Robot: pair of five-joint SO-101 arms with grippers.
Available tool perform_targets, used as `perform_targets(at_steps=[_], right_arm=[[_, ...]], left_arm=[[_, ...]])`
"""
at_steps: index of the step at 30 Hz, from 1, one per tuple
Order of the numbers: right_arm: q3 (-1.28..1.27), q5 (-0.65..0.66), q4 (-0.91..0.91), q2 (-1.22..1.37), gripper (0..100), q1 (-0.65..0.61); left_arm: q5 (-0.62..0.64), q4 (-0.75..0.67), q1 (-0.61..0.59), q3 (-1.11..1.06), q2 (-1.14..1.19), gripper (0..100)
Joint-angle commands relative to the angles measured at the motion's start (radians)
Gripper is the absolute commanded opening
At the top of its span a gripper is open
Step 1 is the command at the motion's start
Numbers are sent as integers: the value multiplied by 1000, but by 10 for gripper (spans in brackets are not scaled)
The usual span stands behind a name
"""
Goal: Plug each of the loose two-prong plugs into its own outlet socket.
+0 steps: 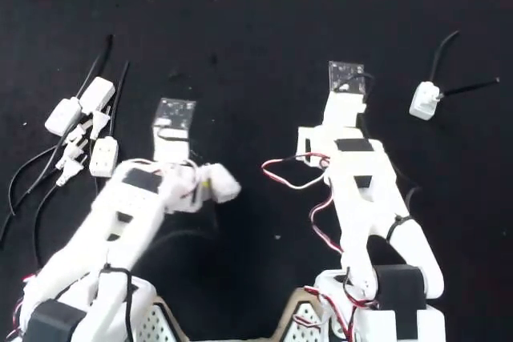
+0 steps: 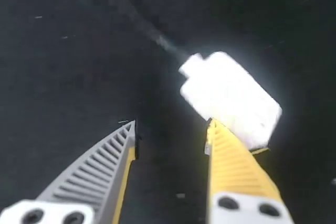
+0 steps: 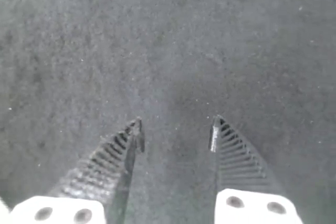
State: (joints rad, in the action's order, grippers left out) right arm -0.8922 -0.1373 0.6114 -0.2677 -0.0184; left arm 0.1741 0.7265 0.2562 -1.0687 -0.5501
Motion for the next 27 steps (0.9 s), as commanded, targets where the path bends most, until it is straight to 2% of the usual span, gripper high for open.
perform_targets(at_steps=[1,3,4,7,11,16,20,23,27], right_arm=[[58,-11,-15,2,201,20],[58,-11,-15,4,201,20],[58,-9,-15,4,201,20],[58,-9,-15,4,201,20],[58,-9,-15,4,201,20],[58,-9,-17,4,201,20],[58,-12,-15,4,201,20],[58,-12,-15,4,201,20],[58,-12,-15,4,201,20]], left_arm=[[221,-46,88,21,-20,222],[311,-54,110,27,-20,222],[315,-49,120,28,-20,222],[232,-46,120,21,-26,222],[84,-2,30,48,-31,221],[66,81,-124,188,-28,221],[146,6,-208,203,-6,221],[144,-63,-213,176,71,221],[110,-72,-214,203,269,221]])
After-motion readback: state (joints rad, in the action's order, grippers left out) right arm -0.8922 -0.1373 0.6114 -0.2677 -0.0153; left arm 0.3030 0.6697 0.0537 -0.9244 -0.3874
